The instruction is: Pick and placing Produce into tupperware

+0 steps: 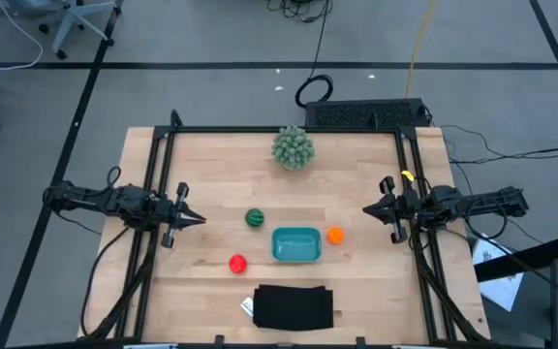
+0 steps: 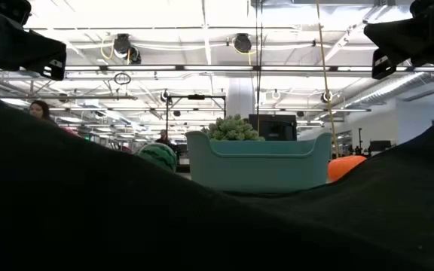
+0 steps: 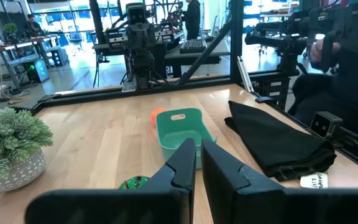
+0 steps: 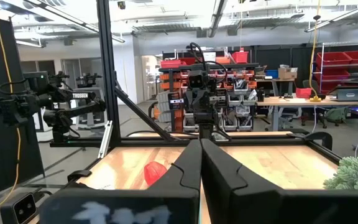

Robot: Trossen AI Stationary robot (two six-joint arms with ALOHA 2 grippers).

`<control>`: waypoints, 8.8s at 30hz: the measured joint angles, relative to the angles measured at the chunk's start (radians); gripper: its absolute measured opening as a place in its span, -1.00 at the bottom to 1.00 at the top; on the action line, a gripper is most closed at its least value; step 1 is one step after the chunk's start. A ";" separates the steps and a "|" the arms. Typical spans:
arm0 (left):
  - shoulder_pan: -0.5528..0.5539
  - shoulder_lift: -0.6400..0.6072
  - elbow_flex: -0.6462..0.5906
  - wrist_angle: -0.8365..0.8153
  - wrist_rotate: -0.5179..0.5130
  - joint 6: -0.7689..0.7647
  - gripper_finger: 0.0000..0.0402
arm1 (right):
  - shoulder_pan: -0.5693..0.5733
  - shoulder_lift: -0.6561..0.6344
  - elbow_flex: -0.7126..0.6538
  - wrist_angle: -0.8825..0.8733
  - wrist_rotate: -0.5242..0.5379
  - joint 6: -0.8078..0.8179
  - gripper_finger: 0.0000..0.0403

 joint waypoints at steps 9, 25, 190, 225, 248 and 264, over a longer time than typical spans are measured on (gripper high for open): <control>0.000 0.000 0.000 0.000 0.000 0.000 -0.85 | 0.000 0.000 0.000 0.000 0.000 0.000 -1.00; 0.000 0.000 0.000 0.007 0.000 0.000 -0.85 | 0.000 0.000 0.000 0.000 0.000 0.000 -1.00; 0.350 1.812 2.022 -1.403 0.098 -0.048 0.13 | 0.000 0.008 0.000 0.029 0.031 -0.051 -1.00; 0.297 1.829 1.547 -1.124 0.056 0.025 0.71 | 0.000 0.008 0.000 0.013 0.031 -0.044 -1.00; 0.277 1.828 1.364 -0.903 0.100 -0.128 0.70 | 0.000 0.008 0.000 0.009 0.031 -0.044 -1.00; 0.267 1.828 1.238 -0.752 0.089 -0.135 0.71 | 0.000 0.008 0.000 0.007 0.031 -0.043 -1.00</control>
